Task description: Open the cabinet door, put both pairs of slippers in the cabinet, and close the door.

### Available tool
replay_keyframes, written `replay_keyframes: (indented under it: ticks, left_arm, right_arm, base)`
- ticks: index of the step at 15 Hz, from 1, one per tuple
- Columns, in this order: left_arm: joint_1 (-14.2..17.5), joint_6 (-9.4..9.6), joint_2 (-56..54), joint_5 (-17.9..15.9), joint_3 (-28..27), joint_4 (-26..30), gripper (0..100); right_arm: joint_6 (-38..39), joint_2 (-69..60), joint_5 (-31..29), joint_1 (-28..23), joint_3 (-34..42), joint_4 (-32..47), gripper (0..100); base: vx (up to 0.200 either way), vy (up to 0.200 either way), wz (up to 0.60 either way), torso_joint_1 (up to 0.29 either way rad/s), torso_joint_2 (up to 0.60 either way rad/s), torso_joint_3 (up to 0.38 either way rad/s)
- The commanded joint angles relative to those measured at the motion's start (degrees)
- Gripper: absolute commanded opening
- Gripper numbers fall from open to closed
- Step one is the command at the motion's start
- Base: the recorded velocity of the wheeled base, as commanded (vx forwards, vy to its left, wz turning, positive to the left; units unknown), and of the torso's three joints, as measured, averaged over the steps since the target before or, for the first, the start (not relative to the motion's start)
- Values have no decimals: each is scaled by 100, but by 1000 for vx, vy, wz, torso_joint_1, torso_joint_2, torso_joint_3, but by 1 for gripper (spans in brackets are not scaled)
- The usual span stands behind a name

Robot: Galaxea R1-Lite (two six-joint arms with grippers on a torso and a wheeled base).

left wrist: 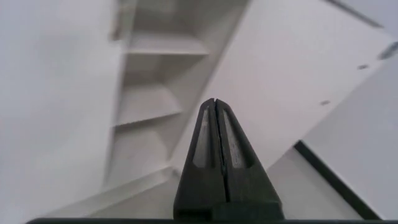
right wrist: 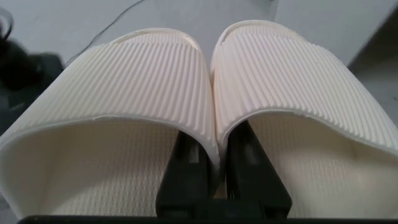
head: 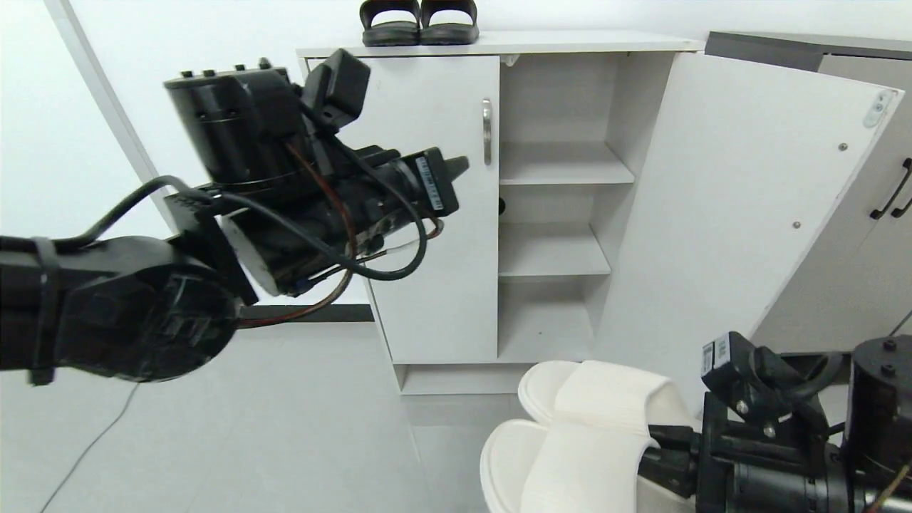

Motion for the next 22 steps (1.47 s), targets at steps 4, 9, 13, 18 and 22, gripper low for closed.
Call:
replay_keyframes:
  ticks: [4,9,13,18,22]
  left_arm:
    - [2033,667,-4694,429,3605,1085,0]
    - [2517,685,-8517,948,4062,5506,0]
    - [2894,782,-9080,2038,5020,5462,0]
    - [3501,1511,-9255,2741,5636,4636,0]
    - [3299,1713,-9581,403,6277,3915,0]
  right_arm:
    - [108,100,16,-132,-214,-12,0]
    - [81,21,16,-123,-170,-21,0]
    - [64,12,8,-53,-126,-21,0]
    - [55,-15,8,-9,-82,-21,0]
    - [46,21,8,18,-55,-21,0]
  base:
    - [0,0,0,0,0,0]
    - [0,0,0,0,0,0]
    - [0,0,0,0,0,0]
    - [0,0,0,0,0,0]
    - [0,0,0,0,0,0]
